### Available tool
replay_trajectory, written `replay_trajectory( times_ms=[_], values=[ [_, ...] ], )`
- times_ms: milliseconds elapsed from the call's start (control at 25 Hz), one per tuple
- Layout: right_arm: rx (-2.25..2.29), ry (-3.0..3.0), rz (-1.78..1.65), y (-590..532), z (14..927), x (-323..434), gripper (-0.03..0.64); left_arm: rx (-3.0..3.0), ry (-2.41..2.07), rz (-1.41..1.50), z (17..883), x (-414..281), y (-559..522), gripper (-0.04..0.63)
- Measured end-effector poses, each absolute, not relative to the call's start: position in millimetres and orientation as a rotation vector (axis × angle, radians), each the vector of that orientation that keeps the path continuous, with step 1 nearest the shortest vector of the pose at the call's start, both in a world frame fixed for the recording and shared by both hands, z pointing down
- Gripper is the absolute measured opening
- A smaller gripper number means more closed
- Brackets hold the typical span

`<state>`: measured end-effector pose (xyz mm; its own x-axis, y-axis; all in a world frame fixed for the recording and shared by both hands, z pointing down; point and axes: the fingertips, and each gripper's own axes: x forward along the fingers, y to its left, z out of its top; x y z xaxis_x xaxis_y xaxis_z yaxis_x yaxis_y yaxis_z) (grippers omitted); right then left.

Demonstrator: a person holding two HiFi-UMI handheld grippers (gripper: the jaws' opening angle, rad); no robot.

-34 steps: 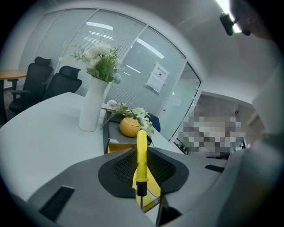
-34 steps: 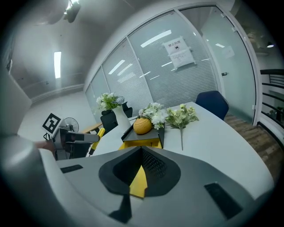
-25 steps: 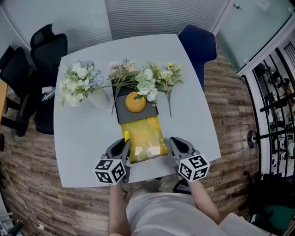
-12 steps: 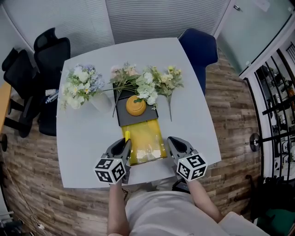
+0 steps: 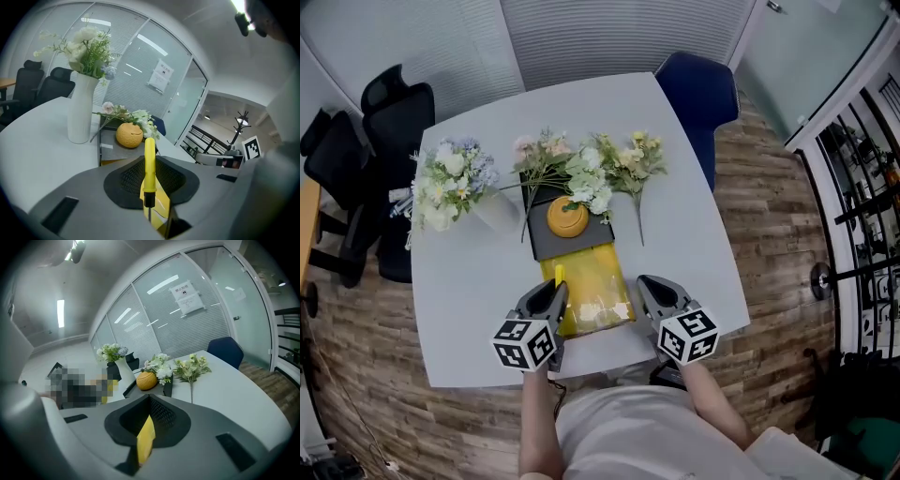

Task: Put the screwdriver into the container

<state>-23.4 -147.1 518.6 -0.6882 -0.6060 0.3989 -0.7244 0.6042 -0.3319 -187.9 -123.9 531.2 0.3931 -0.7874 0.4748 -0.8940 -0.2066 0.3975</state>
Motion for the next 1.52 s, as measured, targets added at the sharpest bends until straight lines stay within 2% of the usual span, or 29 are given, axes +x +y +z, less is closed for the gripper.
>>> replay_trajectory(
  times_ms=[1520],
  values=[
    [1.100, -2.488, 0.781, -177.1, 559.6, -9.9, 0.015, 1.977, -1.263, 0.483, 611.7, -155.7, -154.0, 0.071]
  ],
)
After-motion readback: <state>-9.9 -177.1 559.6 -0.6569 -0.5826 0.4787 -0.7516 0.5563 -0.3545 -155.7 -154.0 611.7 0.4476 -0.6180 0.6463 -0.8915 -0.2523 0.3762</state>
